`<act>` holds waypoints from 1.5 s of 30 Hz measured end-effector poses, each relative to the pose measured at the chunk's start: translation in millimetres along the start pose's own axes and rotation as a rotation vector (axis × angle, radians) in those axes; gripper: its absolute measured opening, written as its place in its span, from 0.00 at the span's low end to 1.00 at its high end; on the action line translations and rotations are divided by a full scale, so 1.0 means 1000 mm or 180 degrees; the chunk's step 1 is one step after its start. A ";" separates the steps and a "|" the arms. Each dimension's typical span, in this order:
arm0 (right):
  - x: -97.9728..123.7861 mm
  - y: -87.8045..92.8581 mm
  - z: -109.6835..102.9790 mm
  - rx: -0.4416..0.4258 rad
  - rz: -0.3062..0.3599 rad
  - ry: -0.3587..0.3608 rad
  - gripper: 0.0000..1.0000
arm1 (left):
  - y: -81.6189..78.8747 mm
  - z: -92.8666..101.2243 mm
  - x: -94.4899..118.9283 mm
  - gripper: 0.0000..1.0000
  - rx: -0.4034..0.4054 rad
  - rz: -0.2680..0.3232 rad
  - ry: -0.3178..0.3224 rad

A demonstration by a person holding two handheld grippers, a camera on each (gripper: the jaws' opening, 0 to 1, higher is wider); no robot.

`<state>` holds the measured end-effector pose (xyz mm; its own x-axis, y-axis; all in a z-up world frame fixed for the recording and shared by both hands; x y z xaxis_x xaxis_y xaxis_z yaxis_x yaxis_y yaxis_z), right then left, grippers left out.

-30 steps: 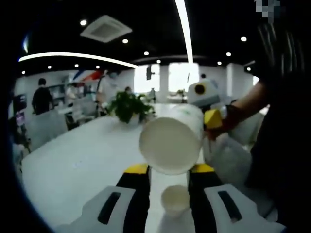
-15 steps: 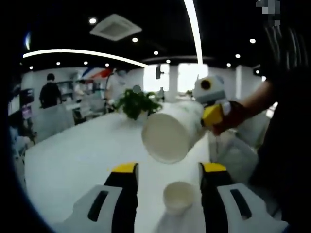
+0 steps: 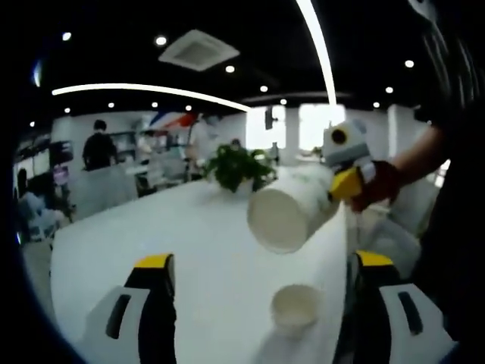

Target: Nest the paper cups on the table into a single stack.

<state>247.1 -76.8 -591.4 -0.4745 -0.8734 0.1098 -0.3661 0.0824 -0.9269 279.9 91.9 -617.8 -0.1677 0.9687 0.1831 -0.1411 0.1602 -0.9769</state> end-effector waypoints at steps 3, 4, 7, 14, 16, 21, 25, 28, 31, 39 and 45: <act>0.001 0.002 0.001 0.0028 -0.0028 0.0012 0.00 | 0.000 0.000 0.000 0.98 -0.0044 -0.0027 0.0001; 0.001 0.002 0.001 0.0033 -0.0032 0.0016 0.00 | -0.001 0.000 0.000 0.98 -0.0054 -0.0014 0.0001; 0.003 0.000 0.004 0.0061 -0.0070 0.0061 0.00 | 0.002 0.000 0.001 0.98 -0.0042 -0.0071 -0.0003; 0.009 -0.008 0.015 0.0262 -0.0338 0.0194 0.00 | 0.006 -0.003 0.005 0.98 -0.0007 -0.0106 -0.0048; 0.009 -0.011 0.016 0.0324 -0.0414 0.0182 0.00 | 0.008 -0.004 0.006 0.98 -0.0008 -0.0122 -0.0060; 0.008 -0.025 0.021 0.0716 -0.0743 0.0248 0.00 | 0.007 -0.009 0.015 0.98 0.0045 -0.0065 -0.0171; 0.005 -0.031 0.022 0.0874 -0.1025 0.0254 0.00 | 0.007 -0.013 0.022 0.98 0.0028 -0.0094 -0.0290; 0.001 -0.029 0.019 0.1216 -0.1350 0.0226 0.00 | 0.009 -0.019 0.027 0.98 0.0003 -0.0182 -0.0412; 0.000 -0.024 0.017 0.1716 -0.1657 0.0168 0.00 | 0.013 -0.024 0.034 0.97 -0.0016 -0.0220 -0.0499; -0.009 -0.006 0.000 0.2515 -0.2190 -0.0144 0.00 | 0.018 -0.025 0.039 0.97 0.0011 -0.0266 -0.0668; -0.017 0.020 -0.003 0.2945 -0.2664 -0.0355 0.00 | 0.022 -0.024 0.036 0.96 0.0039 -0.0293 -0.0655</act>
Point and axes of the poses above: the point that each gripper's makers call its tool centre point, and the gripper's own axes: x roughly backward along the fingers, z roughly to its right, y roughly out of its underside, the point moved 7 cm from there along x, roughly backward along the fingers, and after that the axes turned 14 degrees about y, right-handed, at the moved point
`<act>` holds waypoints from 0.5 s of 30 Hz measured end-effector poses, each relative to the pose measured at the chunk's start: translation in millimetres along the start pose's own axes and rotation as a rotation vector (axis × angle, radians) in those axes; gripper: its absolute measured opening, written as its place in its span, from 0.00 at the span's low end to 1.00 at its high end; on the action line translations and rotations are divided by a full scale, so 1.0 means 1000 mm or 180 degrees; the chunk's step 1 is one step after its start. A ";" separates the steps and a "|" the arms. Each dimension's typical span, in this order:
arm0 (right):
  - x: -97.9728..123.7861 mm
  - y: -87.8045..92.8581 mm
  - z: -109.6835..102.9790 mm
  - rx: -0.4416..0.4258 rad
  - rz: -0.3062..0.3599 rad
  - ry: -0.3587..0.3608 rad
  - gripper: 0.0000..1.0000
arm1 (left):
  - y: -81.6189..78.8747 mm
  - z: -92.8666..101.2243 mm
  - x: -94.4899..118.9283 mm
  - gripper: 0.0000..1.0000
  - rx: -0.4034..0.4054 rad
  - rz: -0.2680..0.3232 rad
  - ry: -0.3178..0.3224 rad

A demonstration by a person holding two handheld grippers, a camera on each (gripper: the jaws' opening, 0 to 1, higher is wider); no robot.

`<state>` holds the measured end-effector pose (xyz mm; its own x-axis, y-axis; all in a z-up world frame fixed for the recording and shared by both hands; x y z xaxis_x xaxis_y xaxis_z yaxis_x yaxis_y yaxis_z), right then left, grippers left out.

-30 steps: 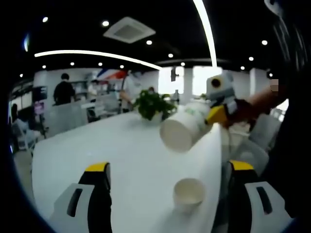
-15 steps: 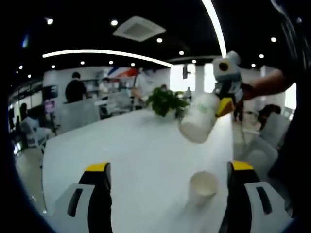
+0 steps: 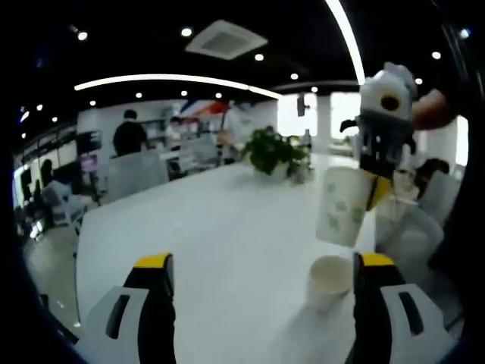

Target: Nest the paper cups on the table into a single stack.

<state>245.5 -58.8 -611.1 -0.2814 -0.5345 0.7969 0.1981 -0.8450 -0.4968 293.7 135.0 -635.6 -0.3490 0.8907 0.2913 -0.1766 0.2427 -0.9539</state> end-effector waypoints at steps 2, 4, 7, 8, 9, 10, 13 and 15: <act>-0.007 0.001 -0.005 0.0089 -0.0067 -0.0103 0.00 | 0.001 0.000 -0.001 0.96 0.0024 0.0006 -0.0003; -0.014 0.000 -0.007 0.0172 -0.0101 -0.0113 0.00 | 0.002 0.002 -0.002 0.96 0.0100 0.0053 0.0017; -0.022 0.001 -0.009 0.0215 -0.0172 -0.0167 0.00 | 0.004 0.005 -0.005 0.96 0.0081 0.0015 0.0024; -0.024 0.001 -0.009 0.0202 -0.0188 -0.0175 0.00 | 0.004 0.006 -0.005 0.96 0.0048 0.0009 0.0029; -0.027 0.002 -0.009 0.0213 -0.0252 -0.0202 0.00 | 0.004 0.007 -0.006 0.95 0.0028 0.0007 0.0035; -0.029 0.004 -0.009 0.0261 -0.0293 -0.0202 0.00 | 0.004 0.007 -0.006 0.95 0.0048 0.0004 0.0042; -0.035 0.006 -0.009 0.0258 -0.0336 -0.0228 0.00 | 0.006 0.009 -0.006 0.95 0.0070 0.0003 0.0054; -0.040 0.007 -0.012 0.0189 -0.0395 -0.0278 0.00 | 0.010 0.011 -0.007 0.95 0.0088 -0.0043 0.0077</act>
Point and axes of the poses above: the point that each gripper's makers call its tool centre point, and the gripper's own axes: x roughly backward along the fingers, z roughly to its right, y roughly out of its underside, the point moved 7 cm from there along x, roughly backward along the fingers, and after that the axes turned 14 degrees about y, right-handed, at the moved point
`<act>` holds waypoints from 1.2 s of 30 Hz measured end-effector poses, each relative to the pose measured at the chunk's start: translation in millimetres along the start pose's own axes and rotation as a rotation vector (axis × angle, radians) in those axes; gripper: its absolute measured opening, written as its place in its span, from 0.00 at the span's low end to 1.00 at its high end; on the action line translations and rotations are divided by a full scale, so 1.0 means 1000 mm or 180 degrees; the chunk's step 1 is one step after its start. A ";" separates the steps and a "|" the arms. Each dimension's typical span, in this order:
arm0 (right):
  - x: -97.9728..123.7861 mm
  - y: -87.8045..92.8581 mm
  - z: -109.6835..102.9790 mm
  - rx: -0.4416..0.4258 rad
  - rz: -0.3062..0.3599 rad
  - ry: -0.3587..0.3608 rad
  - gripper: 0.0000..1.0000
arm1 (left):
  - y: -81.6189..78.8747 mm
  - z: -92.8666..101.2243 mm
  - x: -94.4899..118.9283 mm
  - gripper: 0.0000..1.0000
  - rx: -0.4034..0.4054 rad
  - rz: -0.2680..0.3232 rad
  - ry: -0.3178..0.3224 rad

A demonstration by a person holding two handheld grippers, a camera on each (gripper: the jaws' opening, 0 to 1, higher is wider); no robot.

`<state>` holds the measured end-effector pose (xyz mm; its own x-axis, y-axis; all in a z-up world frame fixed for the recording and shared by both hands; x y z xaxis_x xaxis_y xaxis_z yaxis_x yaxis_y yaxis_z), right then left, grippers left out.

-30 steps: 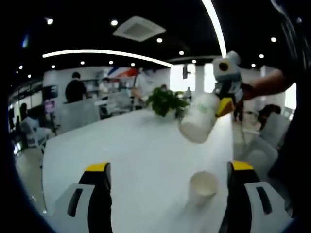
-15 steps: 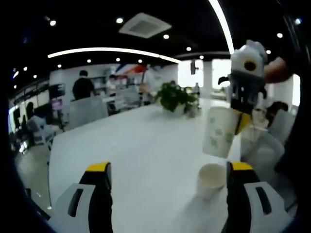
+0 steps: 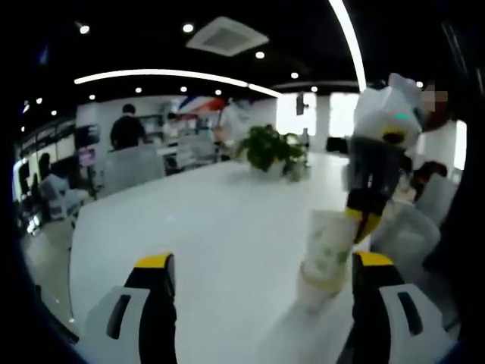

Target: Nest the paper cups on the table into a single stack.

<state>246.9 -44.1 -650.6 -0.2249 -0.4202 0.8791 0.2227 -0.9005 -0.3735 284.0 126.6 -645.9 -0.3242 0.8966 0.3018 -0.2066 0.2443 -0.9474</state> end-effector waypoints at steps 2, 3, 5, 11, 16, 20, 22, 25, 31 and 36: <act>-0.006 0.000 -0.003 0.0087 -0.0067 -0.0015 0.00 | 0.003 0.002 -0.001 0.94 -0.0032 -0.0035 0.0014; -0.007 0.000 -0.004 0.0097 -0.0071 -0.0022 0.00 | 0.004 0.002 0.000 0.94 -0.0042 -0.0046 0.0014; -0.012 0.000 -0.006 0.0110 -0.0061 -0.0097 0.00 | 0.005 0.002 0.001 0.94 -0.0027 -0.0049 0.0015; -0.024 0.002 -0.006 0.0079 -0.0154 -0.0210 0.00 | 0.008 -0.002 0.006 0.93 0.0018 -0.0035 -0.0051; -0.030 0.001 -0.006 0.0014 -0.0216 -0.0247 0.00 | 0.009 -0.002 0.008 0.93 0.0050 -0.0017 -0.0078; -0.034 0.000 -0.007 -0.0072 -0.0215 -0.0289 0.00 | 0.009 -0.002 0.008 0.92 0.0076 0.0006 -0.0091; -0.036 0.000 -0.010 -0.0058 -0.0233 -0.0313 0.00 | 0.010 -0.001 0.007 0.92 0.0084 -0.0002 -0.0085; -0.037 0.002 -0.012 -0.0038 -0.0242 -0.0333 0.00 | 0.012 0.001 0.007 0.92 0.0093 -0.0005 -0.0079; -0.040 0.006 -0.014 -0.0124 -0.0236 -0.0386 0.05 | 0.015 0.003 0.007 0.91 0.0080 -0.0044 -0.0076; -0.040 0.008 -0.015 -0.0205 -0.0186 -0.0366 0.08 | 0.015 0.003 0.007 0.91 0.0102 -0.0043 -0.0088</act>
Point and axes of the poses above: the point that each gripper's makers call its tool centre point, and the gripper's own axes: x roughly backward along the fingers, z roughly to its right, y roughly out of its underside, the point moved 7 cm from there along x, roughly backward along the fingers, and after that the axes turned 14 degrees about y, right-handed, at the moved point
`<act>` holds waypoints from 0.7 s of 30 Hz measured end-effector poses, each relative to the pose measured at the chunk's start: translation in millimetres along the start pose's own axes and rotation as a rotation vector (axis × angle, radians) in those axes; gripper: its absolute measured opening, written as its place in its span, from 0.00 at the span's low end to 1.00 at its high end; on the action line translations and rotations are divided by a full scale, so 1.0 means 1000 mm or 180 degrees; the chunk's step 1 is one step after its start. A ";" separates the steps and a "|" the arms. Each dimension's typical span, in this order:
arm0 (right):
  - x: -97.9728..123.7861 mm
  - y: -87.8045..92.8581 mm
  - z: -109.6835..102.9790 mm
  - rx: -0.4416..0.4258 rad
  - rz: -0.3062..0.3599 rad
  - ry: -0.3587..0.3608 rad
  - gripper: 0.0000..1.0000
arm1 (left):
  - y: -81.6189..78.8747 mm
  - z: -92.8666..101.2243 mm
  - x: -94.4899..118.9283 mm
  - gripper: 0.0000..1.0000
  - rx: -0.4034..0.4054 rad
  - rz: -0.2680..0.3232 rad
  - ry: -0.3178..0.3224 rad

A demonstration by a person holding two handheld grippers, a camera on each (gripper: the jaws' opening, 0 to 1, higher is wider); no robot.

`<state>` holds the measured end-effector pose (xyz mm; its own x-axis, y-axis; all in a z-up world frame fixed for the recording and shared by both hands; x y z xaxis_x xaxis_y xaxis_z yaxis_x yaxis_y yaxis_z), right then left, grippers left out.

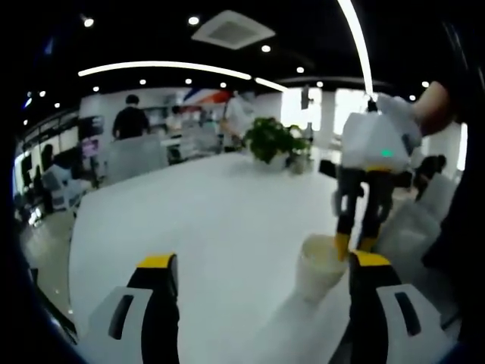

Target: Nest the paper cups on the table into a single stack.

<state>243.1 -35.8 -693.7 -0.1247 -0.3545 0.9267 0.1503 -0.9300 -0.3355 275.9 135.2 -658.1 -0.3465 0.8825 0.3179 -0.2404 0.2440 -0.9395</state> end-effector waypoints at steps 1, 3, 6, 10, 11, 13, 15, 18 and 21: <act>0.000 0.000 0.000 0.0001 0.0022 0.0008 0.08 | 0.000 0.000 0.000 0.91 0.0008 0.0004 0.0000; 0.001 0.000 -0.001 -0.0004 0.0079 0.0025 0.10 | 0.000 0.001 0.000 0.91 0.0012 -0.0002 0.0003; 0.001 0.003 -0.001 -0.0016 0.0098 0.0034 0.10 | -0.001 0.002 -0.001 0.91 -0.0004 0.0005 0.0010; 0.005 0.005 0.002 -0.0093 0.0190 0.0113 0.11 | -0.001 0.002 -0.002 0.91 0.0004 0.0005 0.0009; 0.007 0.004 0.002 -0.0117 0.0282 0.0133 0.12 | -0.001 0.002 -0.002 0.91 0.0006 0.0000 0.0012; 0.010 0.005 0.004 -0.0226 0.0363 0.0180 0.13 | 0.000 0.002 -0.003 0.91 0.0004 -0.0012 0.0024; 0.013 0.005 0.006 -0.0366 0.0512 0.0234 0.14 | 0.000 0.002 -0.003 0.91 0.0001 -0.0018 0.0038; 0.019 0.009 0.007 -0.0523 0.0619 0.0260 0.16 | -0.003 0.001 -0.002 0.91 -0.0034 0.0013 0.0065; 0.025 0.014 0.006 -0.0592 0.0718 0.0382 0.22 | -0.005 -0.003 -0.001 0.91 -0.0042 0.0018 0.0049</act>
<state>248.2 -56.8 -674.5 -0.2250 -0.5526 0.8025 0.0068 -0.8245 -0.5658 280.1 134.1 -653.6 -0.3337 0.8900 0.3107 -0.2264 0.2443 -0.9429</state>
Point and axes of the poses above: the point that each gripper's makers call its tool centre point, and the gripper's own axes: x roughly backward along the fingers, z roughly to its right, y roughly out of its underside, the point moved 7 cm from there along x, roughly backward along the fingers, and after that the axes turned 14 degrees about y, right-handed, at the moved point
